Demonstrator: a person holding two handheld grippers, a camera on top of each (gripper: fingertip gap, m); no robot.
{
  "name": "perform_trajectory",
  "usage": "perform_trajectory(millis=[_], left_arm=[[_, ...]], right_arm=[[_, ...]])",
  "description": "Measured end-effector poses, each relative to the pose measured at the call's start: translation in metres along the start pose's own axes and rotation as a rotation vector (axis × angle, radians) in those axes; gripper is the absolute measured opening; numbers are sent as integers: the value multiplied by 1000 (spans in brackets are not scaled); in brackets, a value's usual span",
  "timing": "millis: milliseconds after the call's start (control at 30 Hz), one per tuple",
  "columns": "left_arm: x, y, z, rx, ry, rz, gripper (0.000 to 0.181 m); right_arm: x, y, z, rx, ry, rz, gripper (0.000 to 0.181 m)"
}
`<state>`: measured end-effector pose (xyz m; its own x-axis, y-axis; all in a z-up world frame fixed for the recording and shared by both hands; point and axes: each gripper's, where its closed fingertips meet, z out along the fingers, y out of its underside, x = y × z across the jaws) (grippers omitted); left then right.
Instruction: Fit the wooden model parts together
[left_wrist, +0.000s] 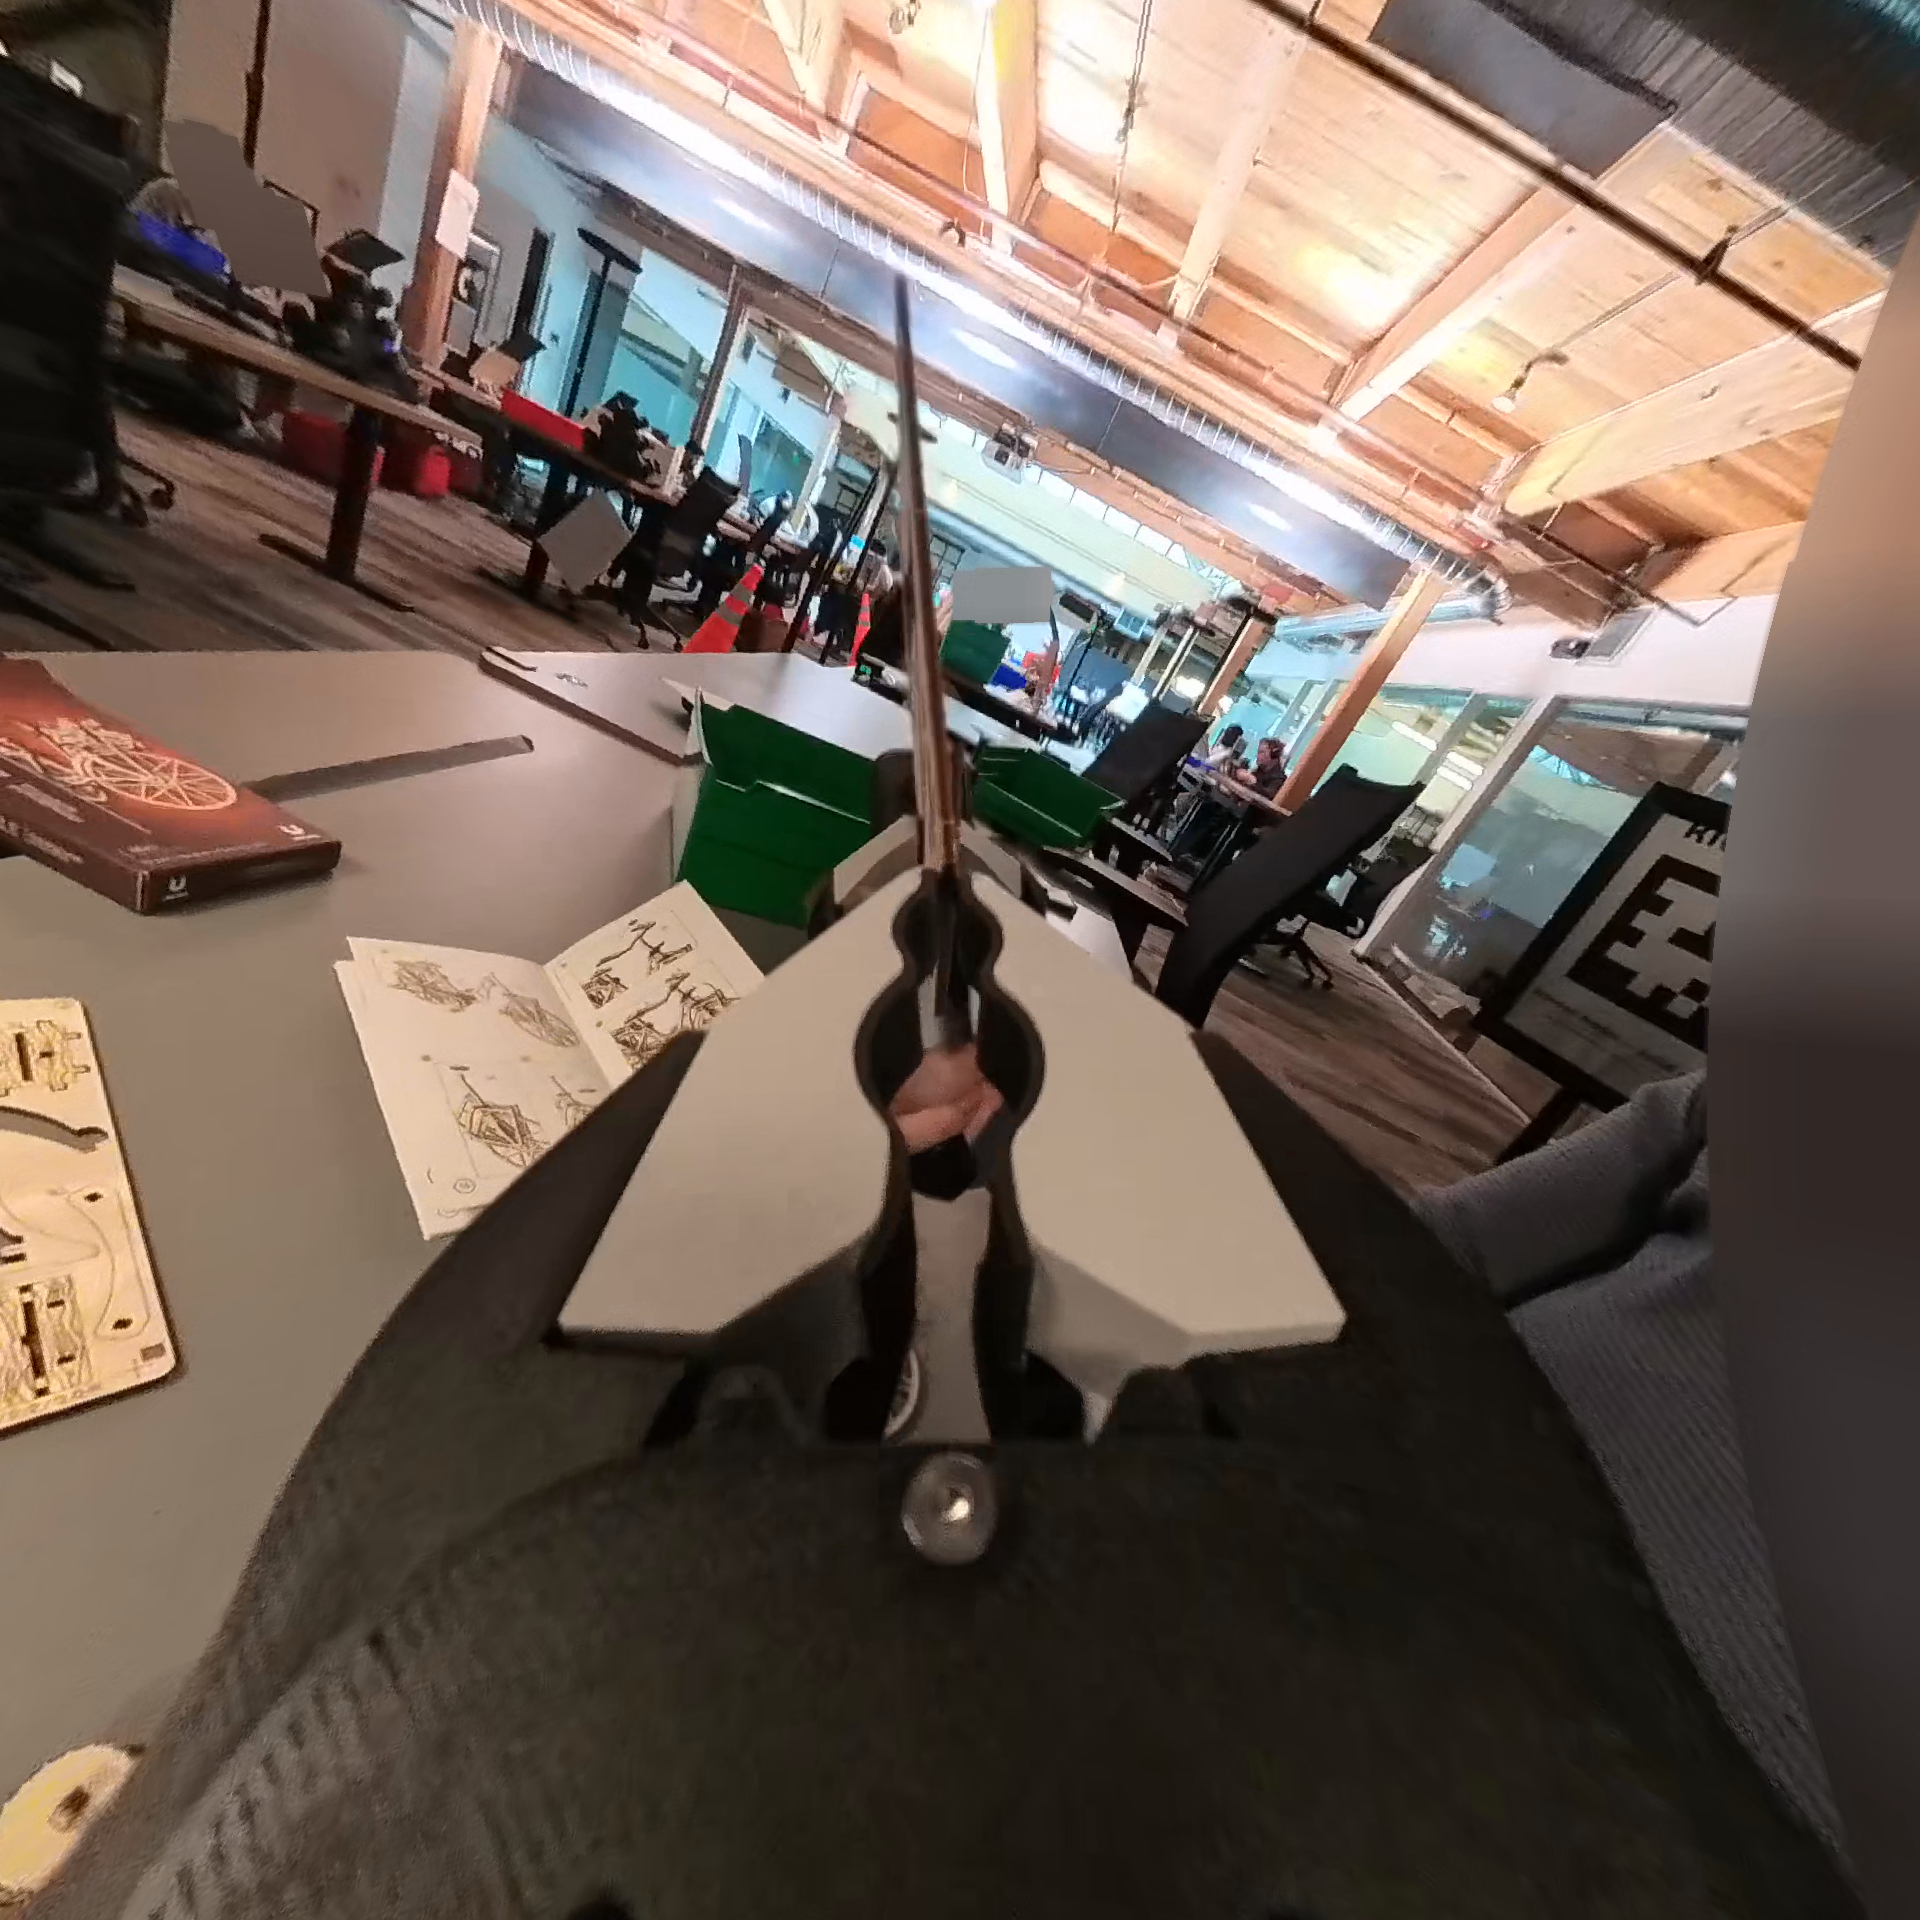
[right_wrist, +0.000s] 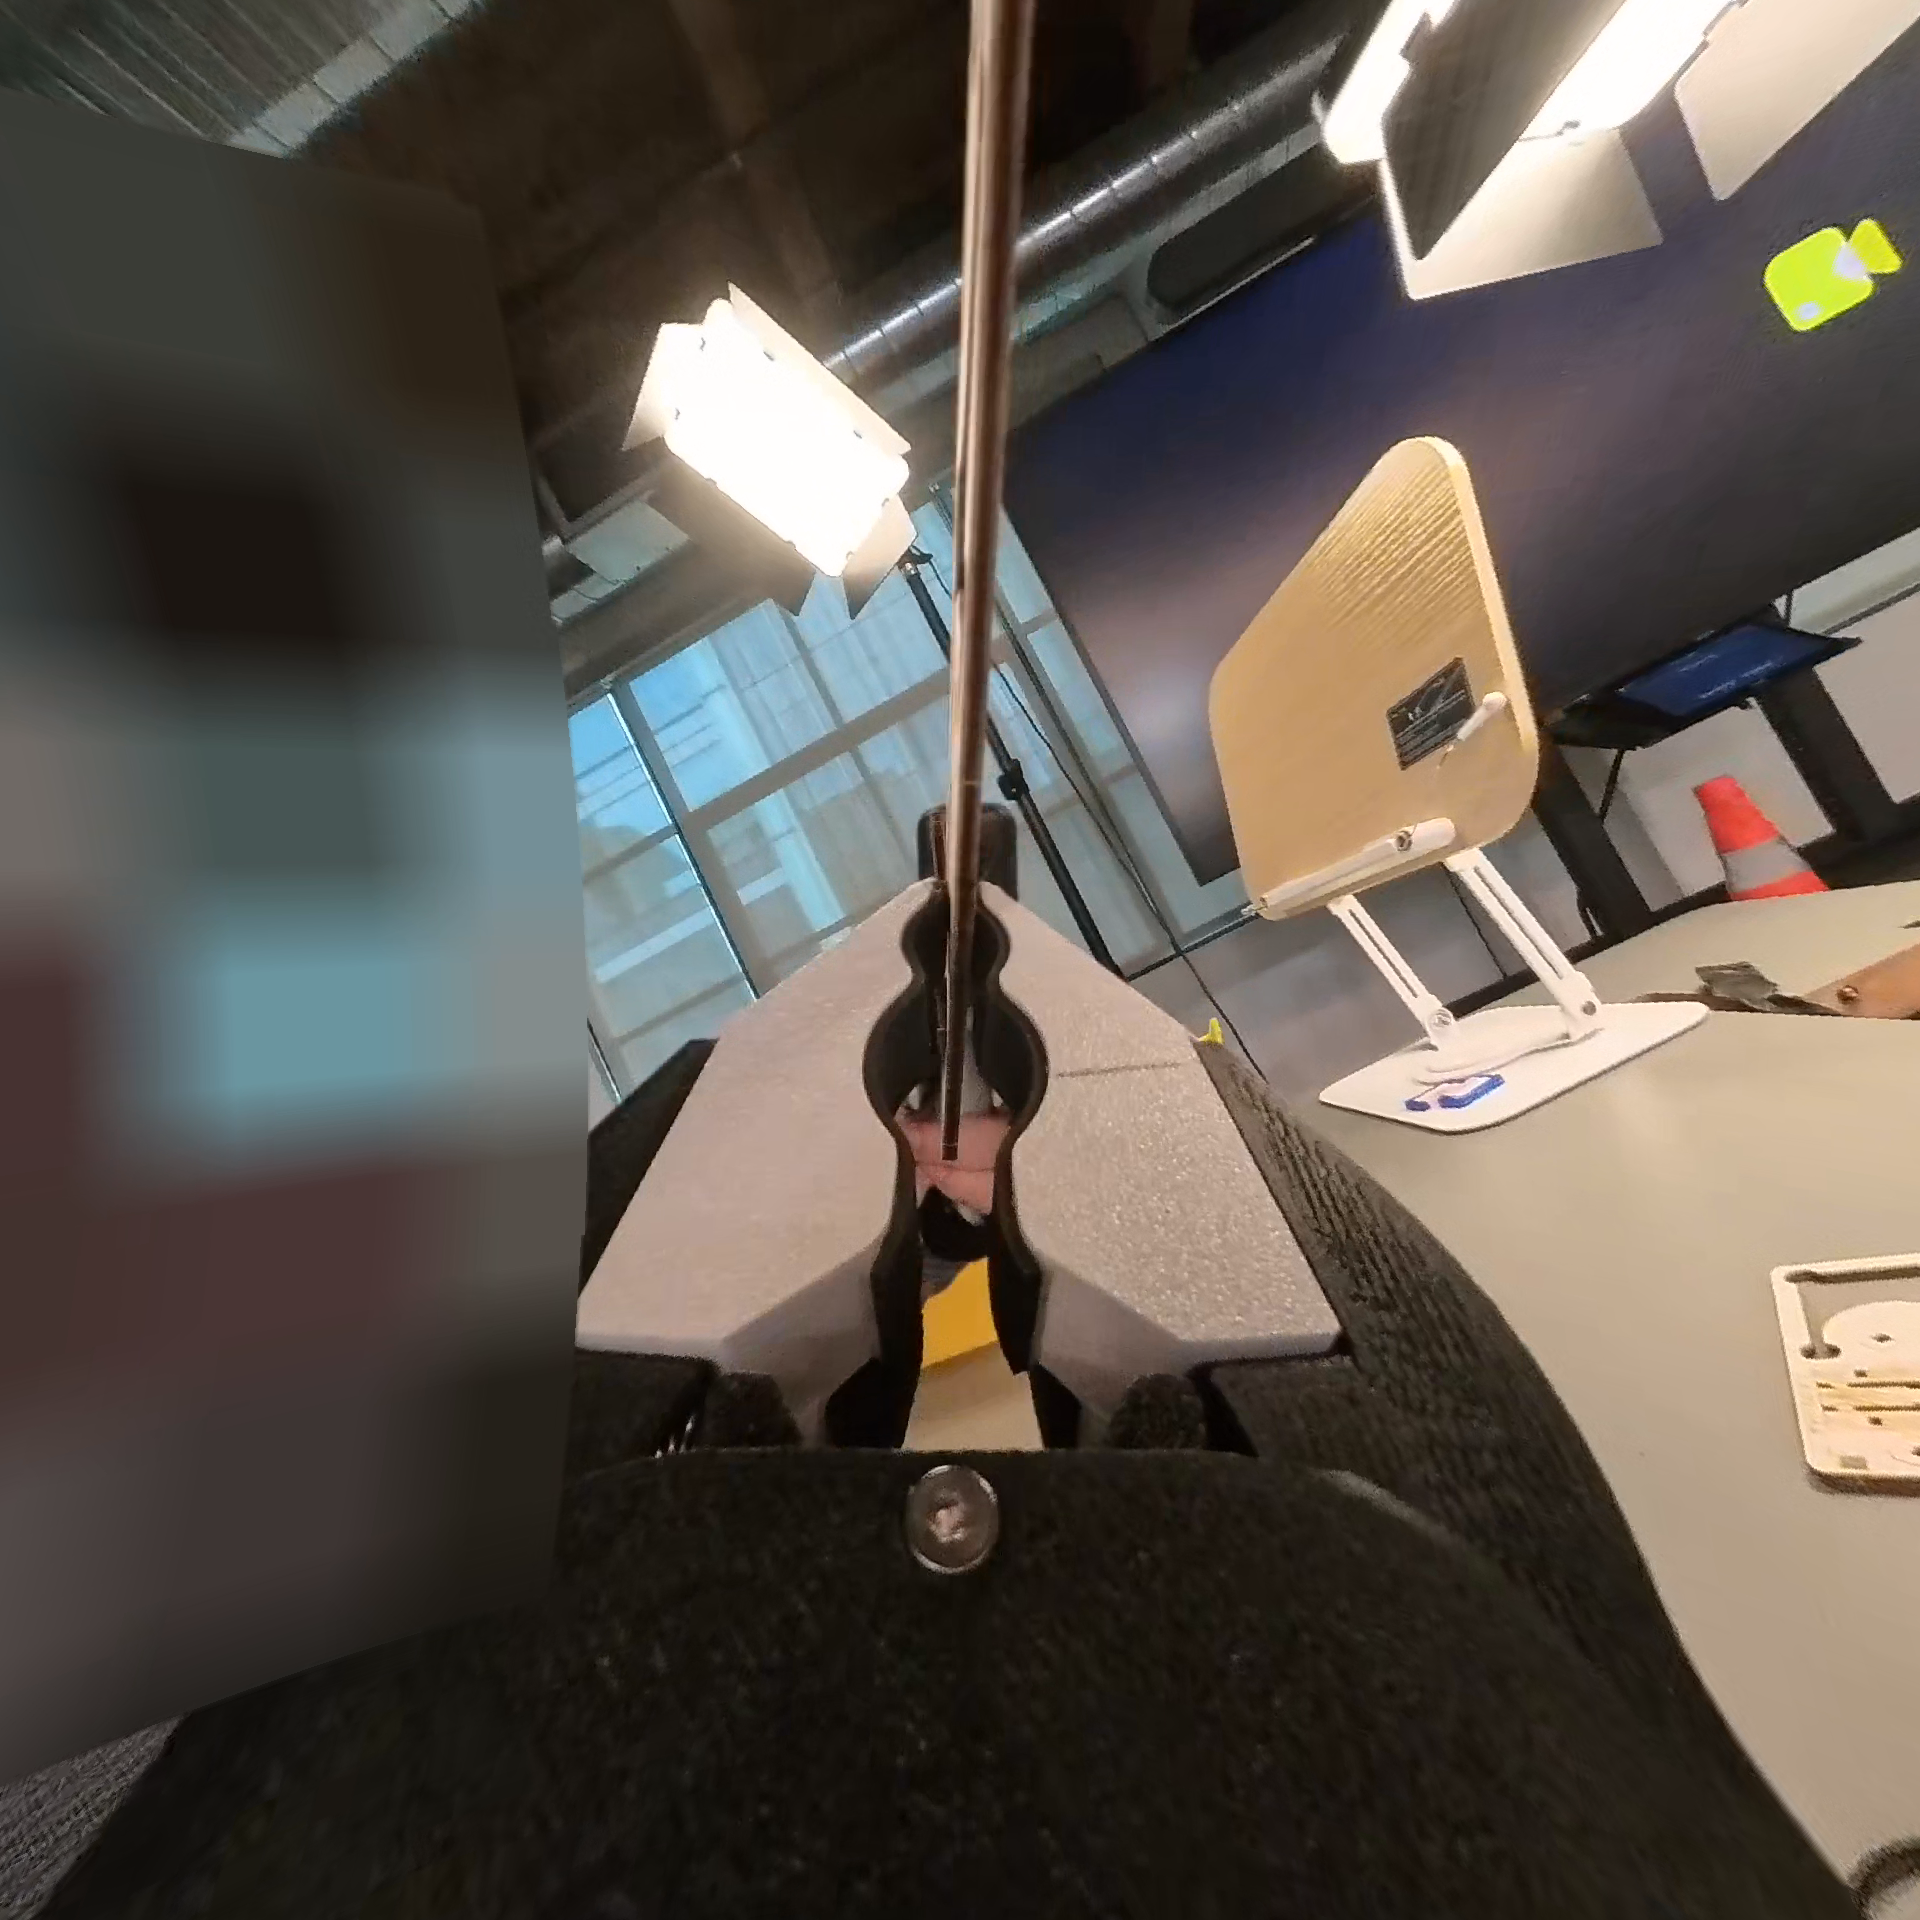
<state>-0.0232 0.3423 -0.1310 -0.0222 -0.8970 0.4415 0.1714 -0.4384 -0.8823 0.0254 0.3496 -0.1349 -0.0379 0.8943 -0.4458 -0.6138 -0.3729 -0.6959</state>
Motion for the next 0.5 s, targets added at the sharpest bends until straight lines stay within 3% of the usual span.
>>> perform_trajectory(millis=[167, 200, 333, 500], left_arm=[[-6, -4, 1, 117, -17, -74, 4], [-4, 1, 3, 105, 17, -112, 12], [3, 26, 21, 45, 112, -179, 11], [16, 34, 36, 46, 188, -152, 0]], right_arm=[[2, -3, 2, 50, 28, -29, 0], [2, -6, 2, 77, 30, -21, 0], [4, -10, 1, 149, 20, 12, 0], [7, -9, 1, 162, 43, -14, 0]])
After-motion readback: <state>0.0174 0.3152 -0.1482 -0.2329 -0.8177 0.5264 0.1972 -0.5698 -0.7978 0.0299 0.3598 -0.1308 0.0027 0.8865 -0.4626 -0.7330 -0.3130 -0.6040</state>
